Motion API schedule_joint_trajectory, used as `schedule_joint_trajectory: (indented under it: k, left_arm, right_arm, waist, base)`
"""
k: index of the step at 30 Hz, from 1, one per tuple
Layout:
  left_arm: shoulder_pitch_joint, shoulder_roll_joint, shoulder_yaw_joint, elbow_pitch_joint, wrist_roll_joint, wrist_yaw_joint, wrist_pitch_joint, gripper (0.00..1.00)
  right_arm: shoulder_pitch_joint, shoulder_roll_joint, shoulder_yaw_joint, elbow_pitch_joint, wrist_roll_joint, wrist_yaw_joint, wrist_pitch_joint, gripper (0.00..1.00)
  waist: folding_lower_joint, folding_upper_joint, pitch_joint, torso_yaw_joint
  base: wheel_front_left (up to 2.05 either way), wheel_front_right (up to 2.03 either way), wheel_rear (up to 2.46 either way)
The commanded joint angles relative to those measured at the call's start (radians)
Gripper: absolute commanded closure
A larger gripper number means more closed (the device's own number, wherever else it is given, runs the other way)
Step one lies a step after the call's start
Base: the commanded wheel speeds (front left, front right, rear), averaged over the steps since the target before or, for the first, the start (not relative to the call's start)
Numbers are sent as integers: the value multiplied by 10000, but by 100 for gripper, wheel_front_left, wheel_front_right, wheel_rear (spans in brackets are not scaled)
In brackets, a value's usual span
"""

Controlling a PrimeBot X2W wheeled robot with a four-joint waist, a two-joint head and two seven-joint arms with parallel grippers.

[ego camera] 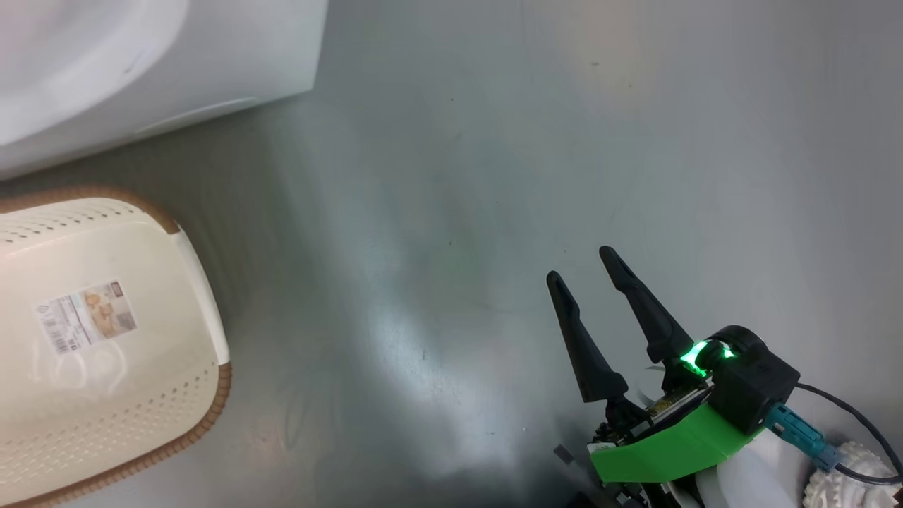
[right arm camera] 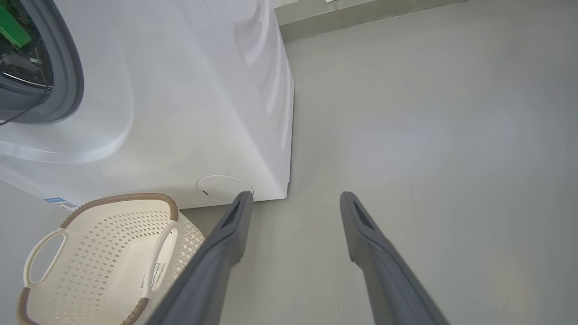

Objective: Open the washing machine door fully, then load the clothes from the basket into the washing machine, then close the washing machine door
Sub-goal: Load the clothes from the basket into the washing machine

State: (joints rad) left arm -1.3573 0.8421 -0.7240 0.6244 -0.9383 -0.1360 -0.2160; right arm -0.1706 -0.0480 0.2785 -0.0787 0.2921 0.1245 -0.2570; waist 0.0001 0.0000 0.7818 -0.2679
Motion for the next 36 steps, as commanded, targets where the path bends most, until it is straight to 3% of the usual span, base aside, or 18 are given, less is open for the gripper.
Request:
schedule_joint_trajectory:
  k: [1, 15, 36]
  left_arm:
    - [132, 376, 208, 34, -154, 54, -120, 0]
    - [1112, -603, 342, 534, -284, 54, -444, 0]
    - [4311, -2251, 2545, -585, 1330, 56, -457, 0]
  right_arm:
    - [3, -22, 187, -116, -114, 62, -48, 0]
    - [-250, -22, -121, 369, -330, 62, -48, 0]
    - [-246, -22, -731, 1319, -577, 62, -48, 0]
  waist:
    - [-1, 0, -238, 157]
    - [-1, 0, -1267, 828]
    - [-1, 0, -3410, 1756]
  base:
    - [0, 0, 0]
    - [0, 0, 0]
    - [0, 0, 0]
